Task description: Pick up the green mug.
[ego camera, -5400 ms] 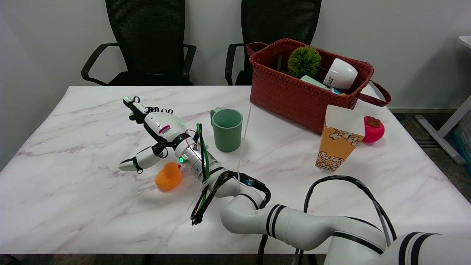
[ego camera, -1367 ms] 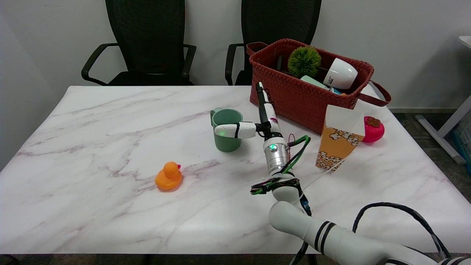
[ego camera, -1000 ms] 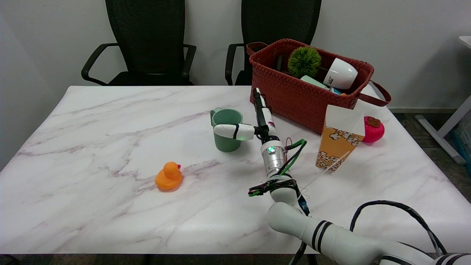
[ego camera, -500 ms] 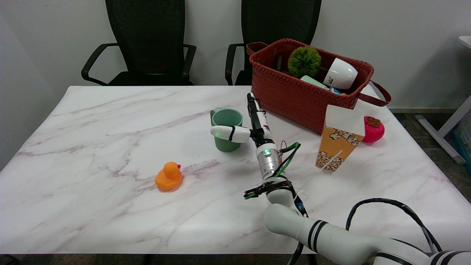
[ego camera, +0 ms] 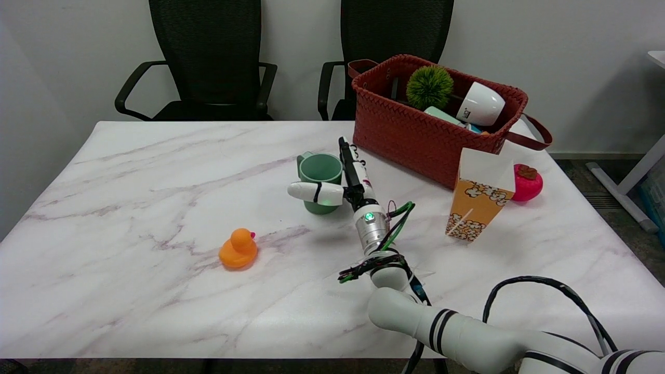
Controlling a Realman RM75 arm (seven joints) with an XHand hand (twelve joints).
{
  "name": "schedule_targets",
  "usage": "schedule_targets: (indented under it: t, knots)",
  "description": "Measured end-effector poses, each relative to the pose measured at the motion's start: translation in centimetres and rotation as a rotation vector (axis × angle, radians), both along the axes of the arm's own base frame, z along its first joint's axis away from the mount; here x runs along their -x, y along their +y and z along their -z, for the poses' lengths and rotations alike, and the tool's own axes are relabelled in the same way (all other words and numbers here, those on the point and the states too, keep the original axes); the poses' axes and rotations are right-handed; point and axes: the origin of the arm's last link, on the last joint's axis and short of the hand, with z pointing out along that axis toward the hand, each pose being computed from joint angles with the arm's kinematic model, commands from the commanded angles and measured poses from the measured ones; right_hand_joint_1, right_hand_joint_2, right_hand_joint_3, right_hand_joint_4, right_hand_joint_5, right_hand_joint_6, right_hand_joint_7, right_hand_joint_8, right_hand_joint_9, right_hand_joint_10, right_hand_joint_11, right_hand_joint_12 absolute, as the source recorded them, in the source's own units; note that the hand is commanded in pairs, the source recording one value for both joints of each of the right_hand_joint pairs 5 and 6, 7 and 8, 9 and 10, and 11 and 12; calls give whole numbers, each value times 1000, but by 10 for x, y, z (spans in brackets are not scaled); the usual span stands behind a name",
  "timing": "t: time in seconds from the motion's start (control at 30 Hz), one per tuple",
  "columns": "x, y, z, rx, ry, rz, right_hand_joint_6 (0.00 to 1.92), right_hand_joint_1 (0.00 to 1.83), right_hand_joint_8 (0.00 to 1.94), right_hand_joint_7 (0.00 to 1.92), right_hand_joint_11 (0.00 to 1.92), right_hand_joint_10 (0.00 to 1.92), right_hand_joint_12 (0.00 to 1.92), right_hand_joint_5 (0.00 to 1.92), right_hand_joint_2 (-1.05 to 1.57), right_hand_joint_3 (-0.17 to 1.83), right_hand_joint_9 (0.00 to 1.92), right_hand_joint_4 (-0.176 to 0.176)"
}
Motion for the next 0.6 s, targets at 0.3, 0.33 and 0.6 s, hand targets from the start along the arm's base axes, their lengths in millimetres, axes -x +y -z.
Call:
schedule_targets:
  t: [0.3,0.33,0.6]
  knots:
    - [3,-2,4,-13,-2,14,0,1189,0,0,0,0,0,0,331,321,0,0]
    - [3,-2,4,-14,-3,16,0,1191,0,0,0,0,0,0,336,333,0,0]
    - [4,-2,5,-18,-5,22,0,1196,0,0,0,65,0,0,375,379,65,0]
